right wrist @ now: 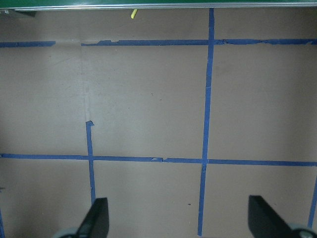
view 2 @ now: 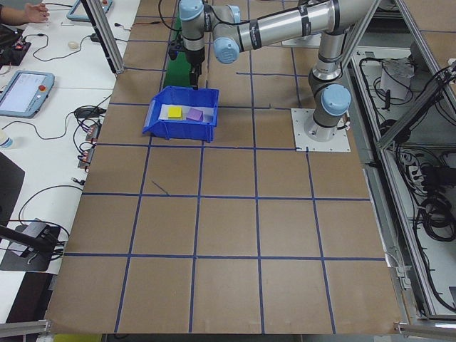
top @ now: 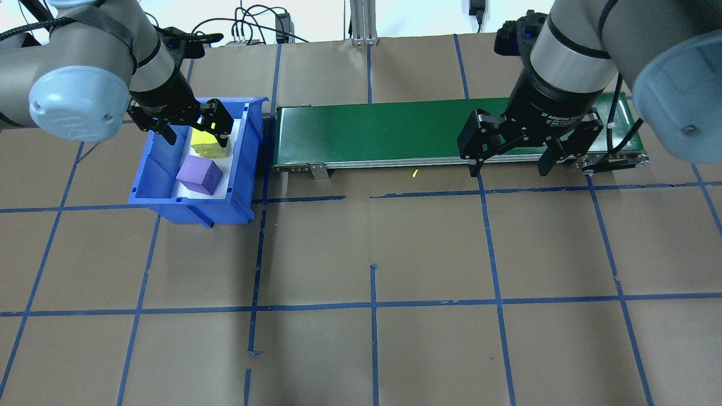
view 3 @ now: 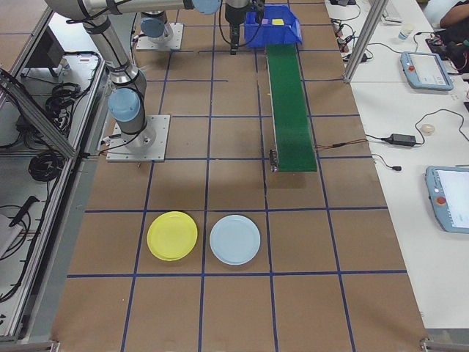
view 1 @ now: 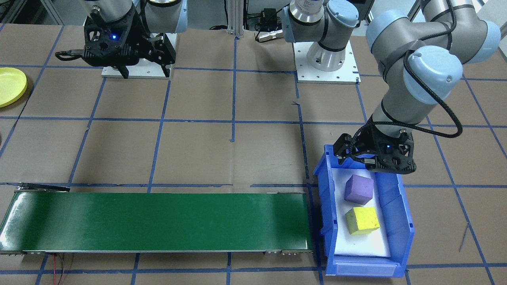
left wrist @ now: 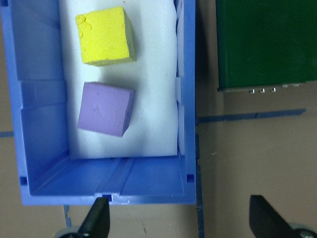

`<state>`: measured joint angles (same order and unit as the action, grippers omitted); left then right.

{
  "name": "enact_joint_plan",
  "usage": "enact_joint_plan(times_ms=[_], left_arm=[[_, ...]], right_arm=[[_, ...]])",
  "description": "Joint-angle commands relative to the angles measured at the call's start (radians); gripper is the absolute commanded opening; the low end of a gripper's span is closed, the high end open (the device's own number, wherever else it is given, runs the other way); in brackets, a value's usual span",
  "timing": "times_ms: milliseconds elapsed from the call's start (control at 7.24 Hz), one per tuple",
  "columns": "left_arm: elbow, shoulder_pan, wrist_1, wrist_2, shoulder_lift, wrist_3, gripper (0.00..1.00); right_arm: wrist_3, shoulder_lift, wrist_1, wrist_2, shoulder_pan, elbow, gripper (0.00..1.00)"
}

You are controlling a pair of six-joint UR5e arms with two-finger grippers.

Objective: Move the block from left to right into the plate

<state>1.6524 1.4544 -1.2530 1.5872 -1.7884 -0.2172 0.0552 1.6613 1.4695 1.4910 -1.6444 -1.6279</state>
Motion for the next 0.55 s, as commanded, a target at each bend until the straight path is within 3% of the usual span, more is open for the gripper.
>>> enact_joint_plan(times_ms=[0, 414], left_arm=[[0.012, -0.034, 0.044, 0.001, -0.037, -0.075, 1.00], [0.087, -0.049, 0.171, 0.007, -0.083, -0.114, 0.99]], right_arm=[[0.000, 0.000, 0.000, 0.000, 0.000, 0.000, 1.00], [0.000, -0.002, 0.002, 0.000, 0.000, 0.000, 1.00]])
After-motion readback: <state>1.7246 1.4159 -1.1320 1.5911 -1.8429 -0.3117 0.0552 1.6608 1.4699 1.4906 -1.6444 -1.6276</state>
